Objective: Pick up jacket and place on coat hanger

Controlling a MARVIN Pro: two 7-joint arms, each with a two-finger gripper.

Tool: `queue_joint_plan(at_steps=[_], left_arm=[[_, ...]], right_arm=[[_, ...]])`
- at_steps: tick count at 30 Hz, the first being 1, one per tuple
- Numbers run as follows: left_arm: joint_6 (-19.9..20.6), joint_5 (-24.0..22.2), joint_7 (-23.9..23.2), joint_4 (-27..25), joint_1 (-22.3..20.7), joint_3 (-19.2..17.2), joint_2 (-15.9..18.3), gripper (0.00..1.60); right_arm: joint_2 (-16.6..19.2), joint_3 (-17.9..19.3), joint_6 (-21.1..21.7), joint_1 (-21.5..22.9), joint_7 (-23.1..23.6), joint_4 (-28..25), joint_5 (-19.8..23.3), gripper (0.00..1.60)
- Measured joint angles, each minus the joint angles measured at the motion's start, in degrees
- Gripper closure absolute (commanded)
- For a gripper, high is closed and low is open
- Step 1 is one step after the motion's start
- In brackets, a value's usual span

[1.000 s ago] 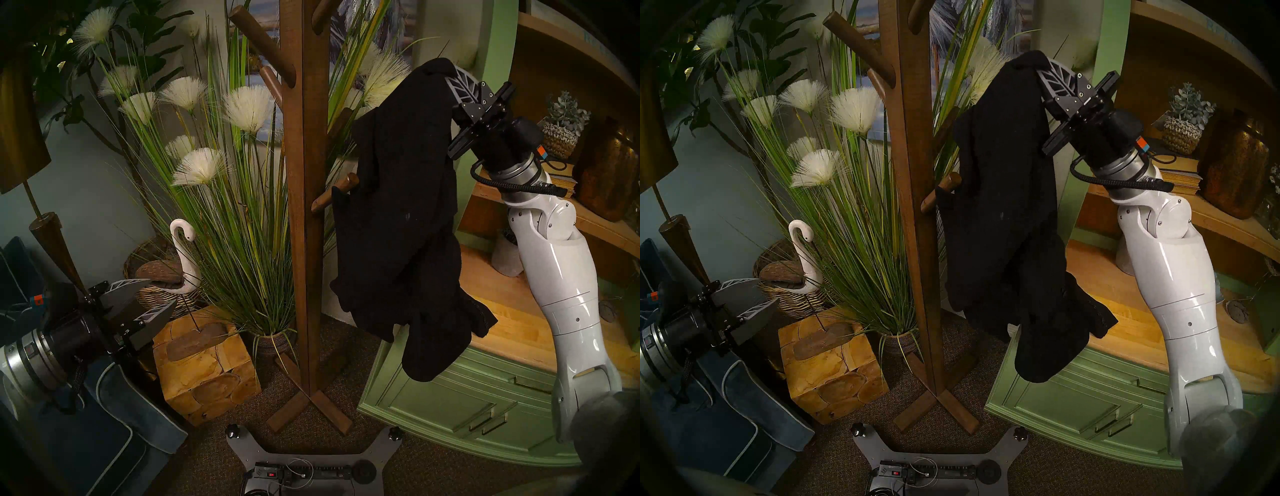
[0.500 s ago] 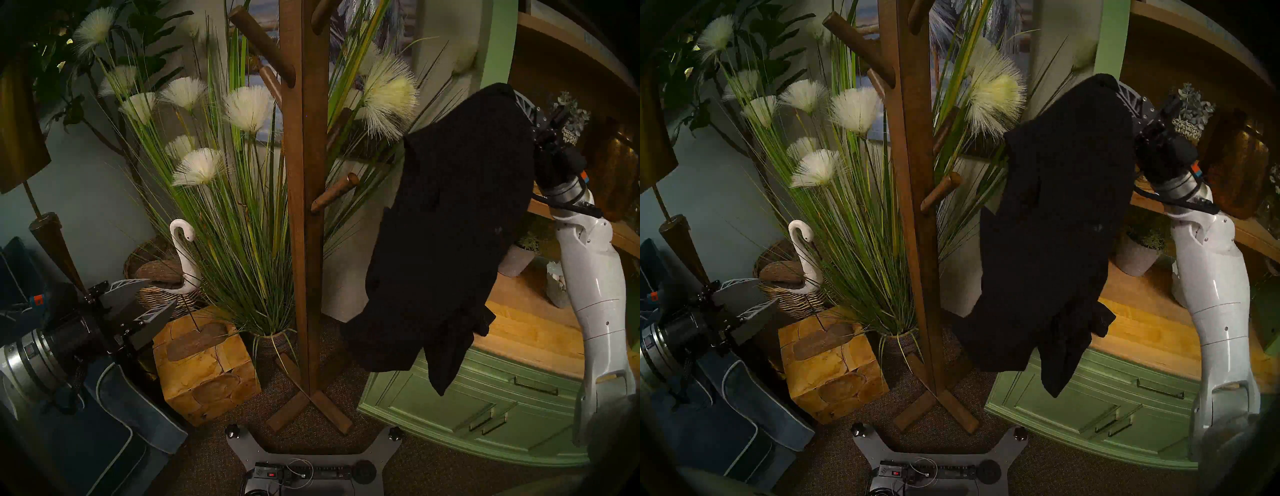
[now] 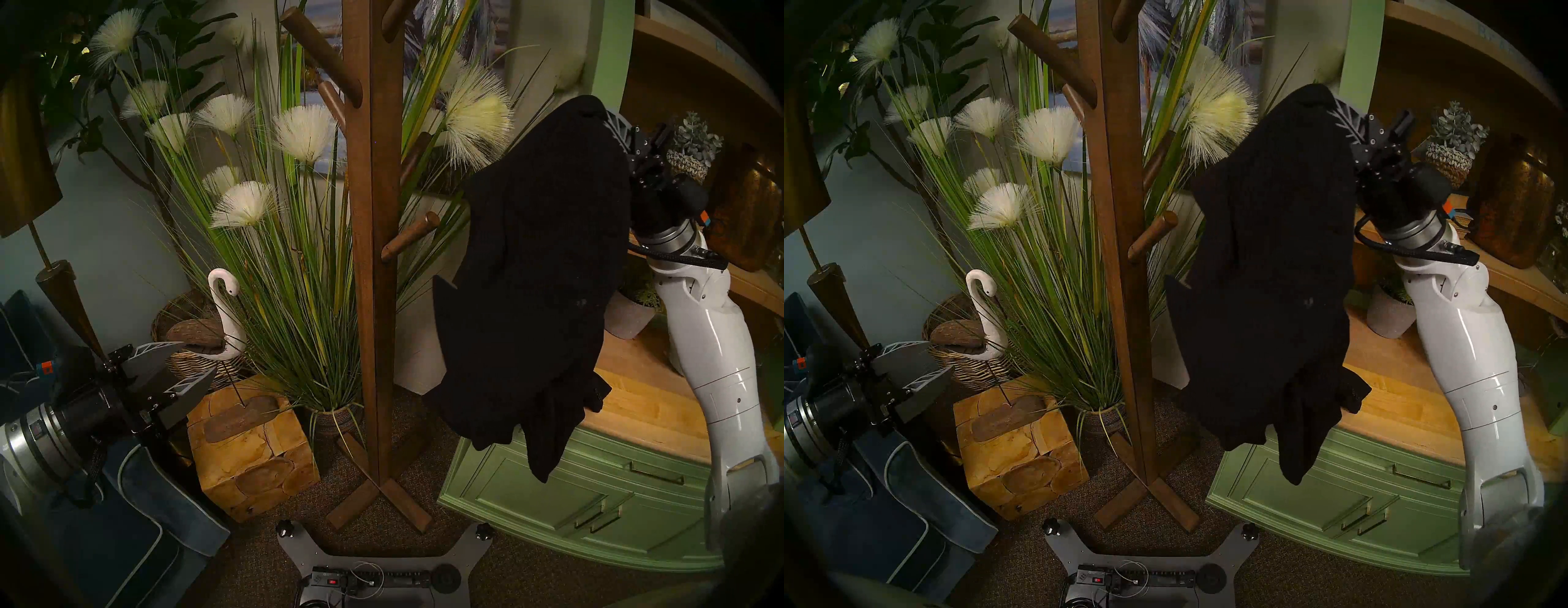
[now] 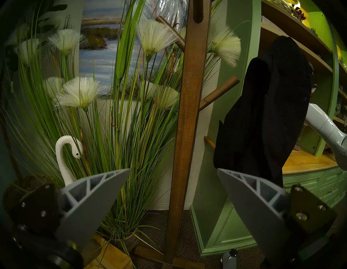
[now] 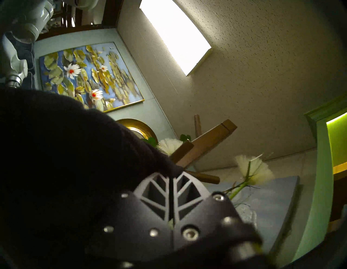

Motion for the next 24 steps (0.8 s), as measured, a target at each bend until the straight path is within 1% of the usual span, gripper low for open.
queue_joint_plan(at_steps=[3,6,13,24], left_arm=[[0.01,0.00,0.01,0.00,0.00,-0.01,0.00,0.00],[0.01,0.00,0.02,0.00,0.00,-0.01,0.00,0.00],[0.02,0.00,0.04,0.00,0.00,-0.01,0.00,0.00],[0.02,0.02,0.05,0.00,0.00,0.01,-0.01,0.00]], right_arm=[[-0.60,-1.50,0.64,0.95,0.23,0.04,-0.53,1.60],[-1.72,-2.99,1.97,2.32,0.08,0.73,-2.33,1.60],[-4.17,-4.00,4.36,4.37,-0.81,2.41,-6.66,1.60],[-9.40,-5.05,7.81,8.37,-2.97,4.32,-12.87,1.60]])
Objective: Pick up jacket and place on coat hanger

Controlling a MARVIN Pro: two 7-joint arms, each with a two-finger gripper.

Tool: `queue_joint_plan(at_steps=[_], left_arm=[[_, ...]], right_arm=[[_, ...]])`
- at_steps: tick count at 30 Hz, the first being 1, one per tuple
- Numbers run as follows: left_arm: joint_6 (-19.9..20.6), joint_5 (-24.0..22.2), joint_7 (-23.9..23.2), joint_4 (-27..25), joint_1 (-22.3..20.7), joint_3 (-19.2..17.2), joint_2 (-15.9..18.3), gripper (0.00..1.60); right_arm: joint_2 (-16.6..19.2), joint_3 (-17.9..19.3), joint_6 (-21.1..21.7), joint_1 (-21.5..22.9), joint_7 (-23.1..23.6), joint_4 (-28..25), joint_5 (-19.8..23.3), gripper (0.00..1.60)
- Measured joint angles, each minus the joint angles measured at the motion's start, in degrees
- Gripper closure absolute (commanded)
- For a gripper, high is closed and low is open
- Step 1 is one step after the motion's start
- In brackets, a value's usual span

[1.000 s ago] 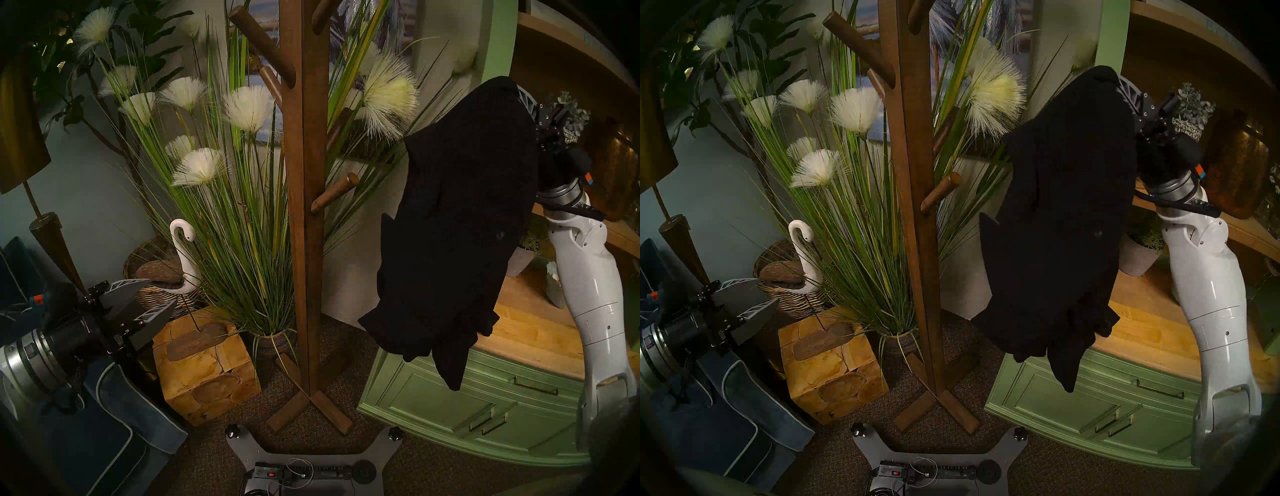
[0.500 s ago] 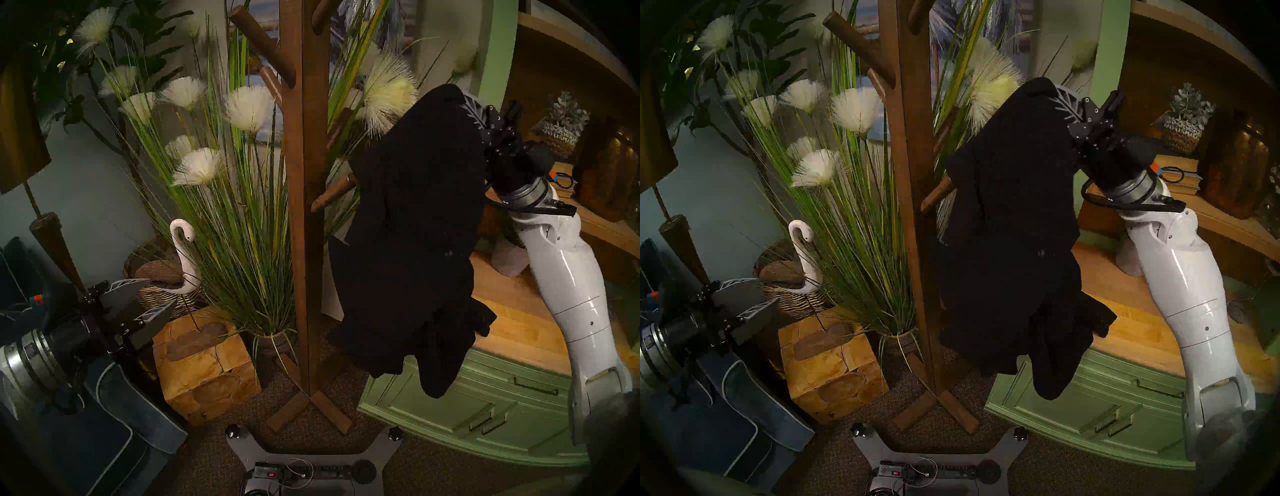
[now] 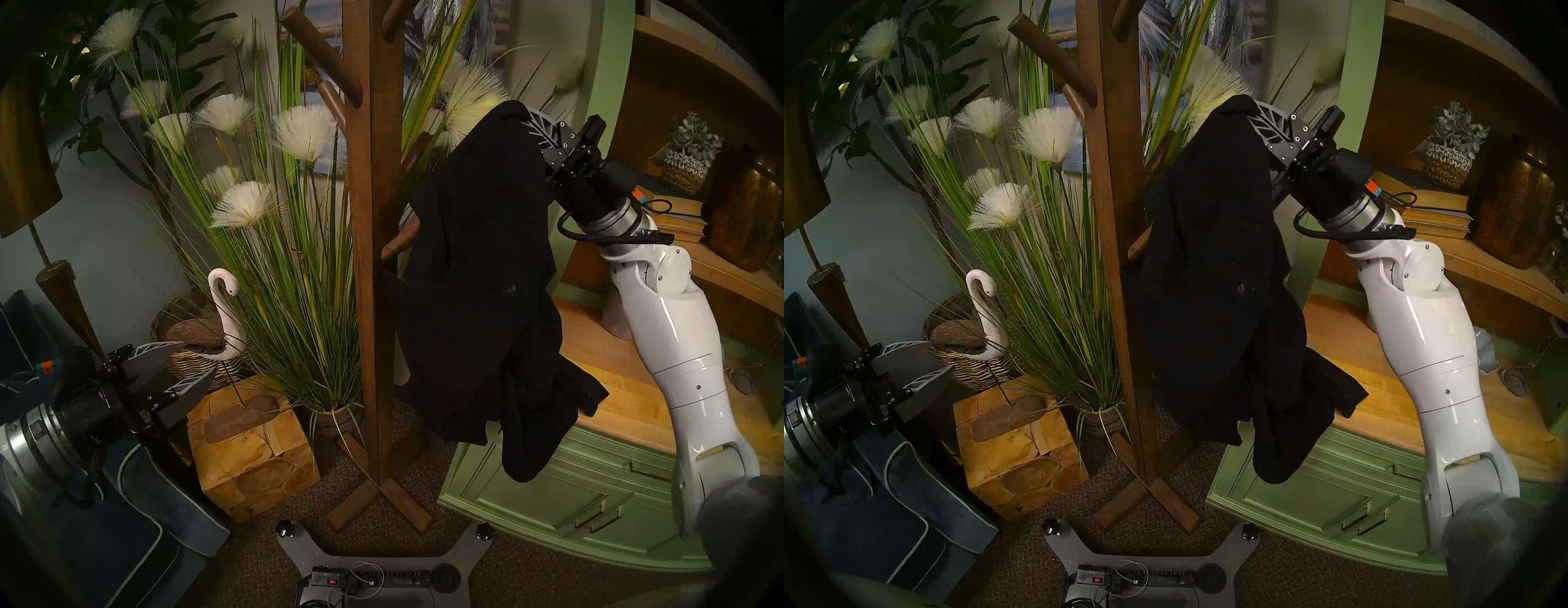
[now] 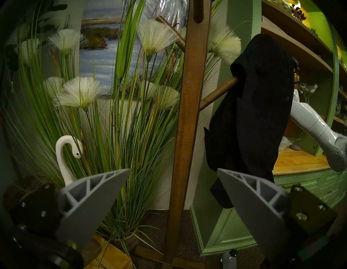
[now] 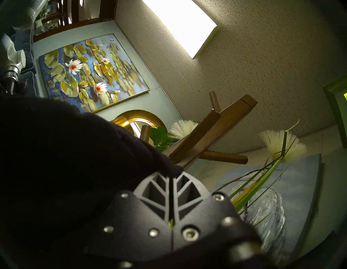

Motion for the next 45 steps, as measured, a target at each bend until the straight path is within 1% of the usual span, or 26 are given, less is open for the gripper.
queue_joint_plan(at_steps=[3,8,13,19,24,28,35,45], left_arm=[[0.00,0.00,0.00,0.00,0.00,0.00,0.00,0.00],[0.02,-0.02,0.00,0.00,0.00,0.00,0.00,0.00],[0.04,-0.06,0.00,0.00,0.00,-0.02,0.00,0.00],[0.06,-0.07,0.01,0.00,0.00,-0.03,0.00,0.00],[0.07,-0.07,0.02,-0.01,0.00,-0.04,0.00,0.00],[0.08,-0.08,0.03,-0.01,0.00,-0.04,0.00,0.00],[0.09,-0.08,0.05,-0.01,0.00,-0.04,0.00,0.00],[0.11,-0.10,0.06,-0.01,0.00,-0.04,0.00,0.00]], right_arm=[[-1.80,-0.09,0.63,1.14,-0.69,0.78,-2.50,1.60],[-3.48,-1.09,1.46,2.96,-0.70,2.97,-4.84,1.60],[-4.08,-2.66,0.48,3.20,0.68,3.71,-5.54,1.60],[-4.17,-3.36,-0.68,1.99,3.09,2.18,-5.09,1.60],[-3.39,-3.34,-0.76,0.60,4.46,0.06,-4.97,1.60],[-1.80,-3.10,0.61,-0.93,5.69,-1.07,-5.00,1.60],[1.60,-1.73,2.60,-4.32,9.20,-1.10,-4.81,1.60],[3.98,-0.42,4.99,-7.03,10.93,-1.04,-3.75,1.60]])
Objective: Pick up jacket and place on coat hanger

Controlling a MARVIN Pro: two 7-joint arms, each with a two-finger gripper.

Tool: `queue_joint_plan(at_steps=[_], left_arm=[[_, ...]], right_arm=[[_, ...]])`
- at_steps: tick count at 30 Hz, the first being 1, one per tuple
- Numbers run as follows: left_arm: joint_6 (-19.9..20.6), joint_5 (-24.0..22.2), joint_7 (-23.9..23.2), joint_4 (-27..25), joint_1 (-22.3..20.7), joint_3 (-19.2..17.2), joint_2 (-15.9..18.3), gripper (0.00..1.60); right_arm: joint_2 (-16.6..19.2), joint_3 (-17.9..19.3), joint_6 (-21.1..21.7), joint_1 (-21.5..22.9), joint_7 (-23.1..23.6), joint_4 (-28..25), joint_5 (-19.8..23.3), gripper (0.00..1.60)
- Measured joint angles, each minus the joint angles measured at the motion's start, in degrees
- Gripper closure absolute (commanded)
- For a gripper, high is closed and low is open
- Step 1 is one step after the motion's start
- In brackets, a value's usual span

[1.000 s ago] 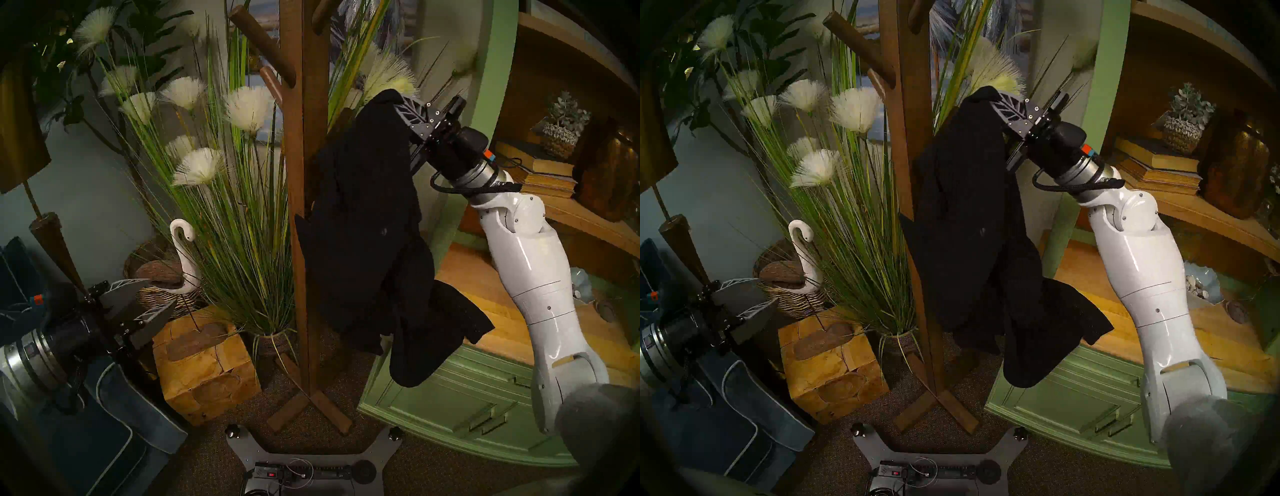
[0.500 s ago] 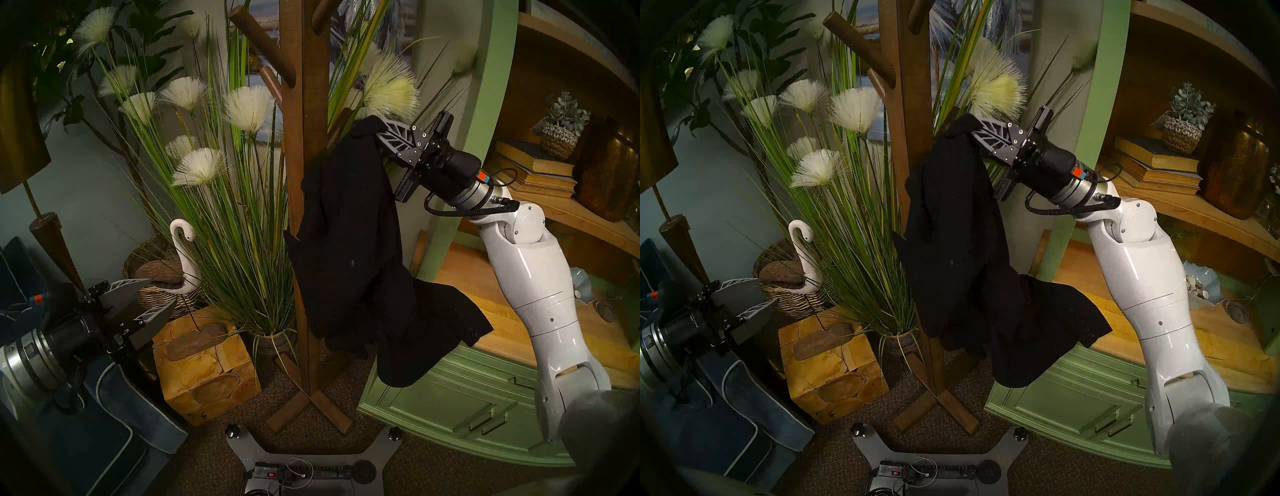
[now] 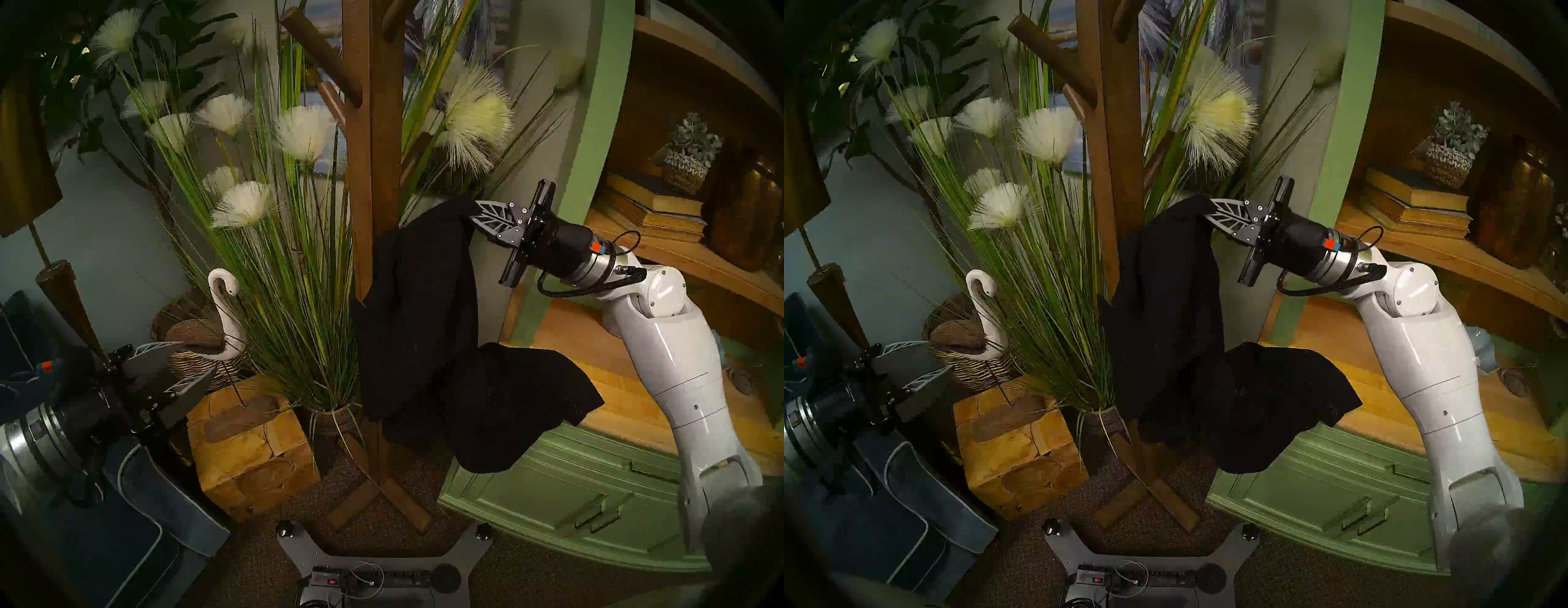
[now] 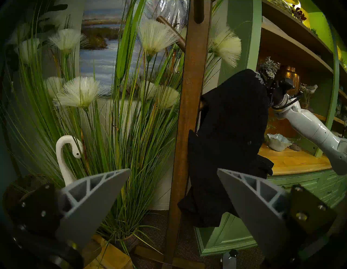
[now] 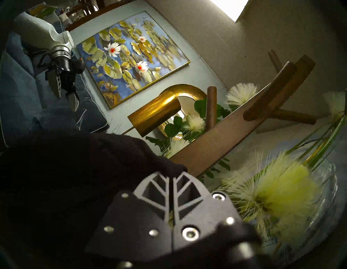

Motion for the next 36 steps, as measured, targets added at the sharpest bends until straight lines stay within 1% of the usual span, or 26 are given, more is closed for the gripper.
queue_joint_plan(at_steps=[4,5,6,7,8,9,10,11,12,13,14,15,22,26,28,29,30,32,36], left_arm=[[0.00,-0.01,0.00,0.00,0.00,0.00,0.00,0.00],[0.00,-0.01,0.00,0.00,0.00,0.00,0.00,0.00],[0.00,-0.01,0.01,0.00,0.00,0.00,0.00,0.00],[0.00,-0.01,0.01,0.00,0.00,0.00,0.00,0.00],[0.00,-0.01,0.01,0.00,0.00,0.00,0.00,0.00],[0.01,-0.01,0.01,0.00,0.00,0.00,0.00,0.00],[0.01,-0.02,0.01,0.00,0.00,0.00,0.00,0.00],[0.01,-0.02,0.01,0.00,0.00,0.00,0.00,0.00],[0.01,-0.02,0.01,0.00,0.00,0.00,0.00,0.00],[0.01,-0.02,0.01,0.00,0.00,0.00,0.00,0.00],[0.01,-0.02,0.01,0.00,0.00,0.00,0.00,0.00],[0.01,-0.02,0.01,0.00,0.00,0.00,0.00,0.00],[0.02,-0.02,0.03,0.00,0.00,-0.01,0.00,0.00],[0.02,0.00,0.05,0.00,0.00,0.00,0.00,0.00],[0.02,0.02,0.06,0.00,0.00,0.01,0.00,0.00],[0.02,0.03,0.06,0.00,0.00,0.01,0.00,0.00],[0.02,0.04,0.07,0.00,0.00,0.02,0.00,0.00],[0.02,0.05,0.07,0.00,0.00,0.03,0.00,0.00],[0.02,0.08,0.08,0.00,-0.01,0.04,0.00,0.00]], right_arm=[[0.76,0.16,0.91,-1.11,0.55,-0.45,0.27,1.60],[0.89,0.18,1.09,-1.34,0.64,-0.53,0.32,1.52],[1.12,0.18,1.46,-1.68,0.79,-0.67,0.39,0.86],[1.32,0.18,1.83,-1.96,0.94,-0.81,0.45,0.80],[1.52,0.18,2.07,-2.22,1.10,-0.91,0.51,0.59],[1.72,0.19,2.31,-2.51,1.24,-1.02,0.58,0.53],[1.96,0.24,2.59,-2.86,1.43,-1.15,0.72,0.40],[2.09,0.30,2.71,-3.06,1.53,-1.21,0.81,0.36],[2.27,0.39,2.87,-3.32,1.67,-1.26,0.93,0.26],[2.45,0.50,3.00,-3.57,1.80,-1.30,1.06,0.21],[2.63,0.62,3.10,-3.82,1.95,-1.32,1.20,0.04],[2.82,0.76,3.17,-4.09,2.12,-1.34,1.37,0.00],[4.64,2.33,3.44,-7.64,4.55,-1.06,3.23,0.00],[5.66,3.36,2.48,-10.68,6.26,0.69,4.11,0.00],[5.80,3.90,1.30,-12.29,6.67,2.46,4.72,0.00],[5.75,4.24,0.44,-13.04,6.50,3.33,4.96,0.00],[5.40,5.03,-1.09,-14.31,5.21,4.61,5.46,0.00],[4.73,6.11,-2.34,-15.43,3.66,5.98,6.13,0.00],[2.87,9.60,-6.26,-18.53,-0.38,8.50,8.14,0.00]])
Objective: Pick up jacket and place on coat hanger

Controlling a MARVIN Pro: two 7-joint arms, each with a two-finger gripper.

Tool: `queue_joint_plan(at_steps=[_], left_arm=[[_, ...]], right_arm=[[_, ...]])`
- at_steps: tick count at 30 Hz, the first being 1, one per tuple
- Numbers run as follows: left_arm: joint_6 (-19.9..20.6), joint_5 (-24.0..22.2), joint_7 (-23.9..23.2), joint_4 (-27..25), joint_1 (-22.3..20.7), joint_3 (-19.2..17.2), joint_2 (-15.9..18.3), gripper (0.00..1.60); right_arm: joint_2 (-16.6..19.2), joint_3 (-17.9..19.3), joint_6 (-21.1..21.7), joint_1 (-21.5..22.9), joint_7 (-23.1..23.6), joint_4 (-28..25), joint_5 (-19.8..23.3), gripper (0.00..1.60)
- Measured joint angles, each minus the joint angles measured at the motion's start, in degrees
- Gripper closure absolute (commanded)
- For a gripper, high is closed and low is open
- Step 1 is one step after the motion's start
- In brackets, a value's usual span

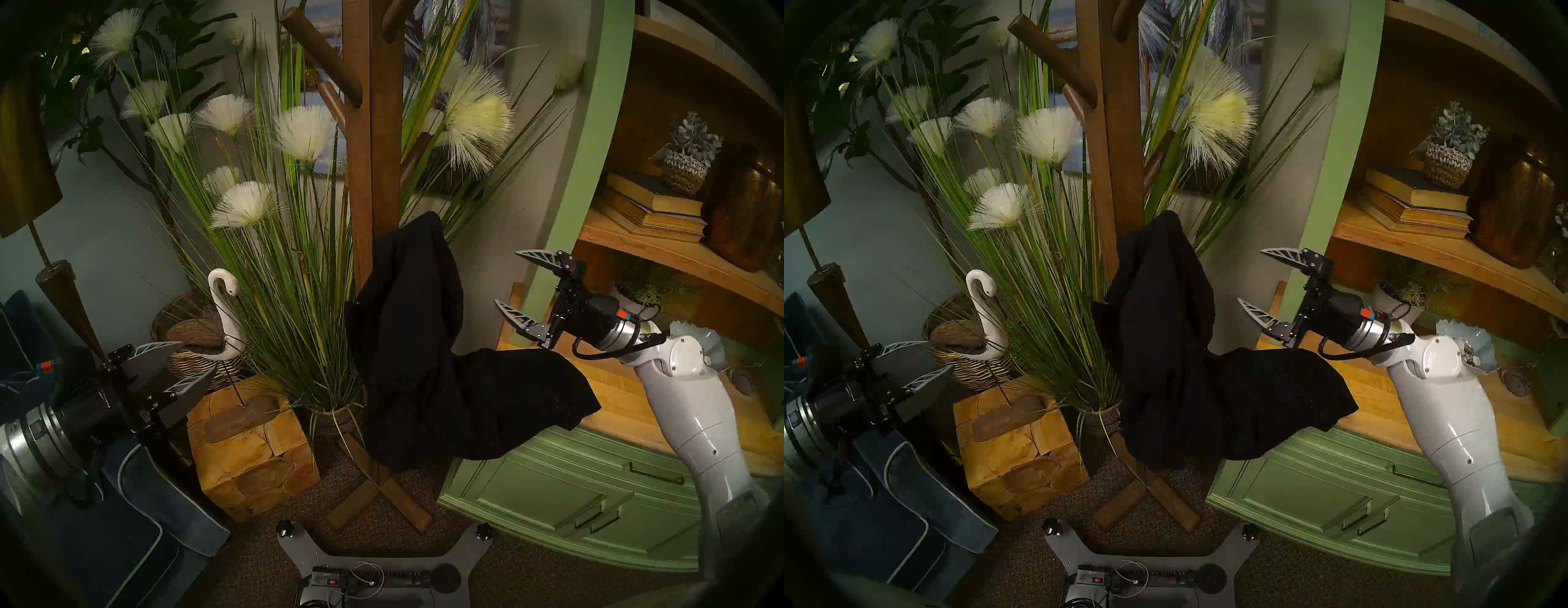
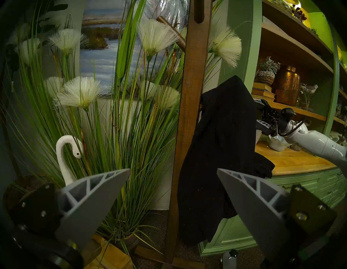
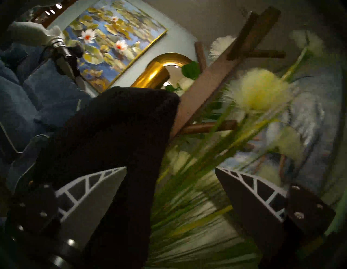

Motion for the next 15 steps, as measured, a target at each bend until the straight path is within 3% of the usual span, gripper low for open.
queue_joint_plan(at_steps=[7,15], left_arm=[[0.00,0.03,0.00,0.00,0.00,0.01,0.00,0.00],[0.00,0.11,0.03,0.03,-0.01,0.03,0.00,0.00]], right_arm=[[-4.18,8.19,-7.66,-6.76,-7.78,3.60,5.03,0.00],[-10.11,12.70,-9.49,-13.20,-10.14,6.15,8.99,0.00]])
